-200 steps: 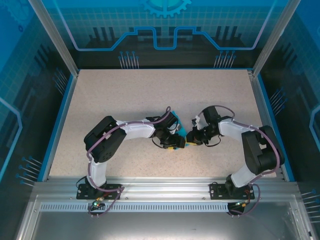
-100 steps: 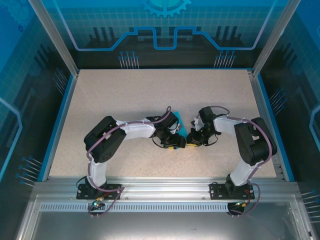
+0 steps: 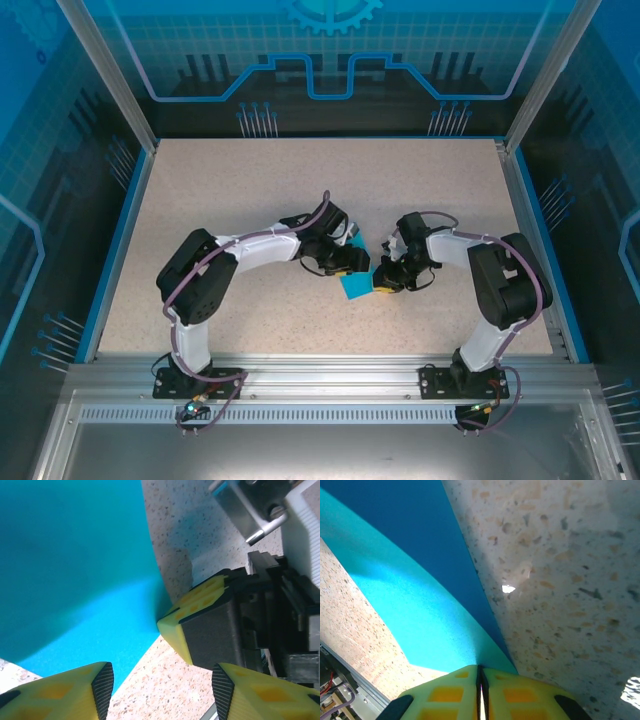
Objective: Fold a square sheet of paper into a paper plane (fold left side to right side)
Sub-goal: First fold the square sheet of paper in half at the center of the table.
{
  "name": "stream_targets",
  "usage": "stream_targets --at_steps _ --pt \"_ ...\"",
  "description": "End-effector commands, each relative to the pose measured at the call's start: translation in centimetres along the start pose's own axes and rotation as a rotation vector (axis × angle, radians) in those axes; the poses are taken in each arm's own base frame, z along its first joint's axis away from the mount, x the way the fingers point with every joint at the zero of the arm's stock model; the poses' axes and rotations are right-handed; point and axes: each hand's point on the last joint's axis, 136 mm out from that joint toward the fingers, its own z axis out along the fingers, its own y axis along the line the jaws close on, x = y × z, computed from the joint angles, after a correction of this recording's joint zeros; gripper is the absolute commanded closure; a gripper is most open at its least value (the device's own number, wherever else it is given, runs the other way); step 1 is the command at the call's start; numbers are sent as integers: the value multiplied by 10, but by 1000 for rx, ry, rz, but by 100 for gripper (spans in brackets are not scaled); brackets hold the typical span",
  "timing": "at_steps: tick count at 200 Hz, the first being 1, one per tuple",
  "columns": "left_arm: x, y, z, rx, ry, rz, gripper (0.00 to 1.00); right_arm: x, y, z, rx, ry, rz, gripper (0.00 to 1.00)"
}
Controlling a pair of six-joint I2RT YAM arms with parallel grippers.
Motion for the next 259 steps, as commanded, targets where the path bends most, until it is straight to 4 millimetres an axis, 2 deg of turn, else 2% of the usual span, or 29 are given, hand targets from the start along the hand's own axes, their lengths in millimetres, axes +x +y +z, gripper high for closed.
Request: stream_targets --at_steps 1,43,80,110,134,163,200,259 --pt "-7 -3 5 20 16 28 42 9 -37 11 170 25 61 88" --pt "-15 20 20 -42 32 11 43 8 -35 11 162 26 58 88" --pt "-11 34 31 -73 54 -10 43 6 -26 10 114 9 37 88" --pt "-7 40 36 -81 70 -23 44 -2 -2 1 10 -36 -15 88" --pt "-4 42 39 -85 81 -29 44 -13 21 -16 -76 -112 -47 88" --pt "-1 41 42 -84 85 -28 44 -24 36 -23 -136 -143 -46 88" --pt "1 40 43 -82 88 -26 44 -28 25 -10 -94 -107 -3 89" --pt "-4 35 38 -68 71 -22 43 -7 -12 13 32 -11 64 90"
